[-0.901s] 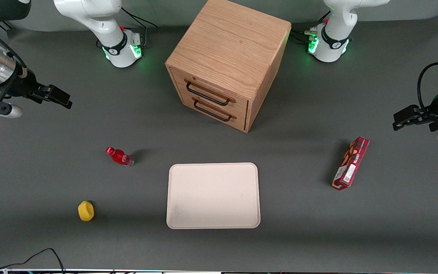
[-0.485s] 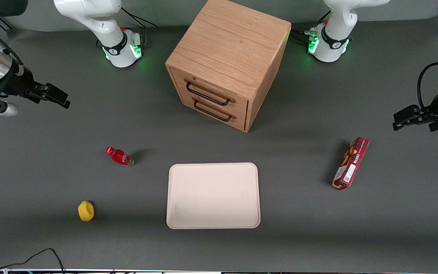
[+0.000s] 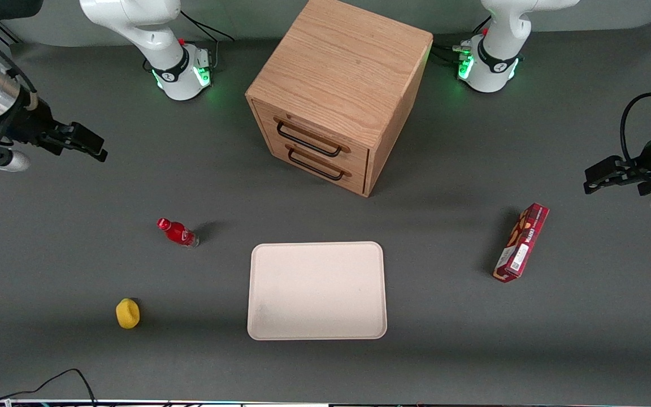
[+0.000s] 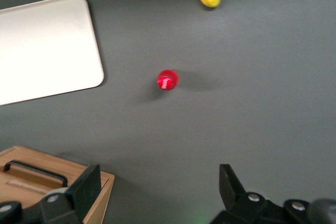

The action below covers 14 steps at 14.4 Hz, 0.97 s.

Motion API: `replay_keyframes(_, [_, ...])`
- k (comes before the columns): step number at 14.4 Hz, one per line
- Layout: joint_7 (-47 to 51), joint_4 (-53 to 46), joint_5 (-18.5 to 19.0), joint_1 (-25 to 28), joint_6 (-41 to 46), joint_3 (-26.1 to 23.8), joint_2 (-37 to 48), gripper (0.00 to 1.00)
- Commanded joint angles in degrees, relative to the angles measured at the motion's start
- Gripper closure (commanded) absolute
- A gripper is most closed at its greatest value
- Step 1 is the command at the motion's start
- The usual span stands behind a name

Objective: Open upper drawer
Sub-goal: 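Move the right gripper to the upper drawer's black handle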

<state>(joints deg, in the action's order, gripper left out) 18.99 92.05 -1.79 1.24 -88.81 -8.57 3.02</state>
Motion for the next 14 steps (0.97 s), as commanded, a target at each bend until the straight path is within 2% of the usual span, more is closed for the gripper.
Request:
replay_keyframes(1, [0.6,-2.8,-0.9,0.7,2.3,-5.6,-1.3,0.00])
replay_keyframes(3, [-0.9,-3.3,-1.5,0.6,1.6,-12.1,-1.9,0.00])
replay_keyframes(5, [-1.0,-5.3,-2.2,0.7,2.2,-15.6,-4.3,0.00])
replay_keyframes(8, [-3.8,-5.4,-9.4,0.6,1.7,-21.5,-6.6,0.00])
replay_keyframes(10, [-8.1,-5.8,-9.6,0.7,0.8,-25.2,-9.2,0.00])
replay_keyframes(11, [-11.6,-5.8,-9.7,0.7,-0.6,-26.2,-10.9,0.00])
replay_keyframes(14, [-33.1,-5.7,-10.9,0.6,-1.9,-27.6,-18.6,0.00])
